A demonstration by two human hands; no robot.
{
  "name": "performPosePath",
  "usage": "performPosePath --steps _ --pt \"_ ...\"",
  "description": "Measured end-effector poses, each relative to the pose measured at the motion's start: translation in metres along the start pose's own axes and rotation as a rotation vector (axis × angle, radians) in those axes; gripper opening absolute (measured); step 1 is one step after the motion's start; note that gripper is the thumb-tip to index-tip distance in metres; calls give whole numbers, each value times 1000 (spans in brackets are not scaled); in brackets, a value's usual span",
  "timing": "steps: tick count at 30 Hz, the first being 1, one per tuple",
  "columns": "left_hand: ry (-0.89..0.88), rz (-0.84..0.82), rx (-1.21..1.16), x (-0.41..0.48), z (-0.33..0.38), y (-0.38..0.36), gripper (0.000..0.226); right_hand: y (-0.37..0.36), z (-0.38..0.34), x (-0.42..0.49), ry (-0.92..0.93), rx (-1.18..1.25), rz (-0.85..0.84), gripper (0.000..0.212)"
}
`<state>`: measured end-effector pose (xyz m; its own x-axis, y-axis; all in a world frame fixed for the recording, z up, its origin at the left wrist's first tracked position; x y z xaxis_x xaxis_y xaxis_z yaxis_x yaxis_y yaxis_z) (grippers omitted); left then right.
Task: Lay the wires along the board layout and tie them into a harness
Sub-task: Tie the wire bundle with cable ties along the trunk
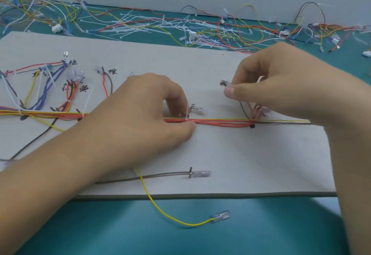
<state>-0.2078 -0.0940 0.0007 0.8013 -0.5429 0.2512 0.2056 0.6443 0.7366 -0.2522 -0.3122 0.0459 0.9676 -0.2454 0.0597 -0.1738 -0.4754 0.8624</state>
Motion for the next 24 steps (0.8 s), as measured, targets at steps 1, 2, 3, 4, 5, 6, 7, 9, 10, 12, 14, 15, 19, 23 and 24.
performPosePath --steps 1,2,3,4,5,6,7,9,10,12,14,15,19,23,24 --pt "-21 10 20 -1 1 0 11 3 2 -1 -9 -21 -32 27" --pt "-40 18 37 -1 0 -1 10 6 4 -2 -11 -34 -68 29" --pt "-51 24 49 -1 0 -2 10 7 4 -4 -17 -50 -112 31" --pt "-57 26 55 -1 -1 -2 11 8 4 -6 -28 -73 -159 34" --pt "-63 26 59 0 -2 -2 11 8 4 -8 -37 -97 -193 35" --pt "-71 27 64 0 -2 -3 12 9 4 -9 -42 -115 -204 34" --pt "-79 30 70 0 -2 -3 12 11 5 -8 -44 -126 -197 32" --pt "-87 35 81 0 -2 -4 13 14 8 -7 -59 -127 -158 28" --pt "-87 37 84 0 -2 -5 14 15 10 -6 -72 -123 -138 27" --pt "-89 40 86 1 -2 -5 13 17 13 -6 -97 -118 -133 27" --pt "-91 47 83 1 -3 -4 13 19 16 -8 -128 -119 -170 26" --pt "-93 52 79 1 -3 -4 15 19 16 -10 -138 -128 -193 24" --pt "-107 80 71 2 -2 -5 19 19 14 -10 -127 -147 -218 11" --pt "-117 78 75 3 -4 -4 22 12 12 -10 -53 -225 -176 10" --pt "-118 78 68 3 -4 -4 22 10 11 -10 -32 -245 -156 10"
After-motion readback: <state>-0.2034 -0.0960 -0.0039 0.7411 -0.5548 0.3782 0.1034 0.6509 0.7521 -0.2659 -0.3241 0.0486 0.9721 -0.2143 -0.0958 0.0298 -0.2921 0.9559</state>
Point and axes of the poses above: each hand's wrist, its own x-axis towards the middle knuckle, its own y-axis out of the back of the hand, z = x × y, the point moved 1 cm from there along x, towards the middle knuckle, and after that the axes turned 8 degrees about z, right-handed, at the moved point
